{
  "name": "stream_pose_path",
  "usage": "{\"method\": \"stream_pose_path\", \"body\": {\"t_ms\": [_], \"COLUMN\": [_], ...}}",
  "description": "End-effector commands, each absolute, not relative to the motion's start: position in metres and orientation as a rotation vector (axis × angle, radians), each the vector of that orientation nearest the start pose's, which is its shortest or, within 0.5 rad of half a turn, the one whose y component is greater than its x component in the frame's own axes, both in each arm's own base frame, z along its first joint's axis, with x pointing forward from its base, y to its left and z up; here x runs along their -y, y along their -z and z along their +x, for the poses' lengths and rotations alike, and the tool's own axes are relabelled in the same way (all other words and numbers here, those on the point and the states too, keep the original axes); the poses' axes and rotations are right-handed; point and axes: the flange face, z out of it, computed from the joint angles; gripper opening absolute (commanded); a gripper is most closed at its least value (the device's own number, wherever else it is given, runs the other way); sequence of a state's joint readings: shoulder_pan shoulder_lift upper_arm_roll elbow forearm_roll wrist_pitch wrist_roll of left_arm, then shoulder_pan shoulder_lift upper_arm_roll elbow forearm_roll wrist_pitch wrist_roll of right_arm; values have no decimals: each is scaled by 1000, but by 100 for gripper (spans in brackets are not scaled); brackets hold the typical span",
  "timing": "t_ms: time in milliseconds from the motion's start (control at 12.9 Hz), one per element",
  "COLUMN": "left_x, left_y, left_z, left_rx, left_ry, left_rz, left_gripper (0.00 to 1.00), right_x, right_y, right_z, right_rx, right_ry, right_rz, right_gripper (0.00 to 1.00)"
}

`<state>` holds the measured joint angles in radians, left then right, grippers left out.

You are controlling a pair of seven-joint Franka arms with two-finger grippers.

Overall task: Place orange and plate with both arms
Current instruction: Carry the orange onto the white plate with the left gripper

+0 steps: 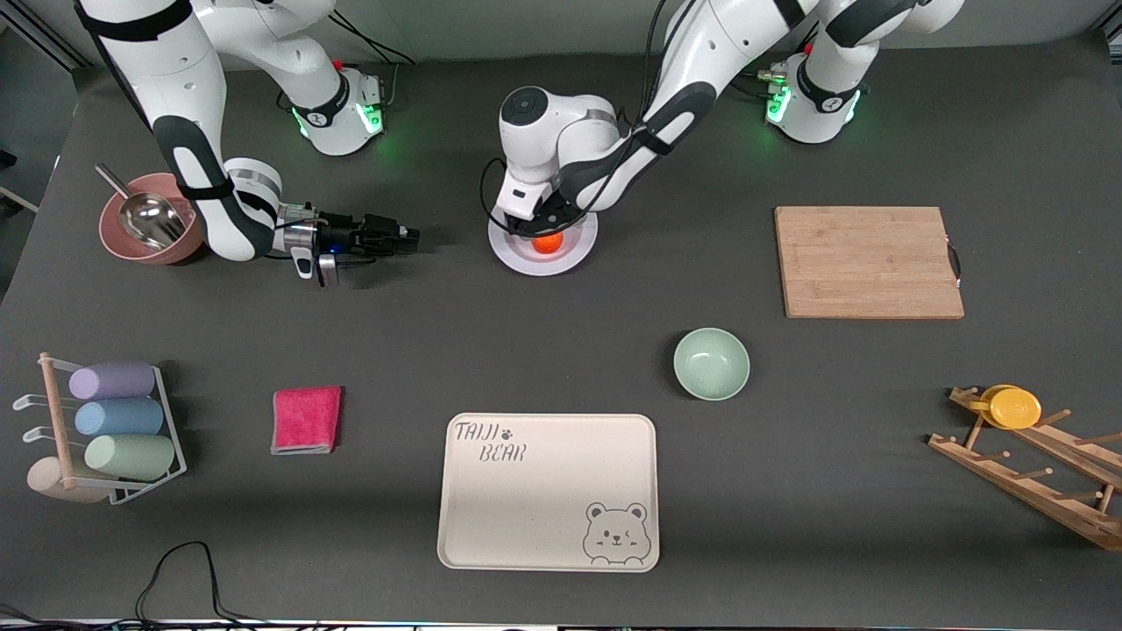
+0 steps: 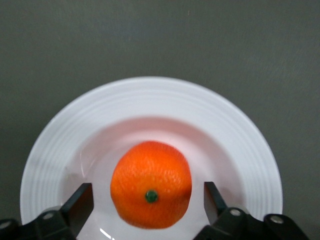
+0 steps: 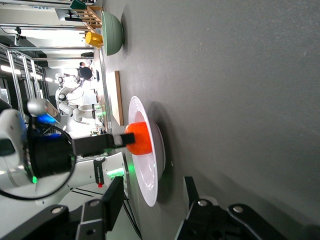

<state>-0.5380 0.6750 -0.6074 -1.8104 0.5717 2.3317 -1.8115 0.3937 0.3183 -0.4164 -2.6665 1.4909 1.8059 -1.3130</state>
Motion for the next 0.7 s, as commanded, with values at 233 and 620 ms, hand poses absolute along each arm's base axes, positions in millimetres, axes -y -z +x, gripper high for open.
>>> {"method": "stream_pose_path", "body": {"t_ms": [233,620], "left_x": [509,381], "left_y": [-306,-387], "left_z": [386,489], "left_rx": [688,728], "left_ry": [135,48], "left_rz": [-3039,-3007], "left_gripper": [100,100], "right_x": [-58,-84], "right_y": [-128,-113], "right_z": [338,328], "right_rx": [-31,11], "right_ry": [-39,-21], "right_rz": [-1926,-1904], "right_gripper": [48,48]}}
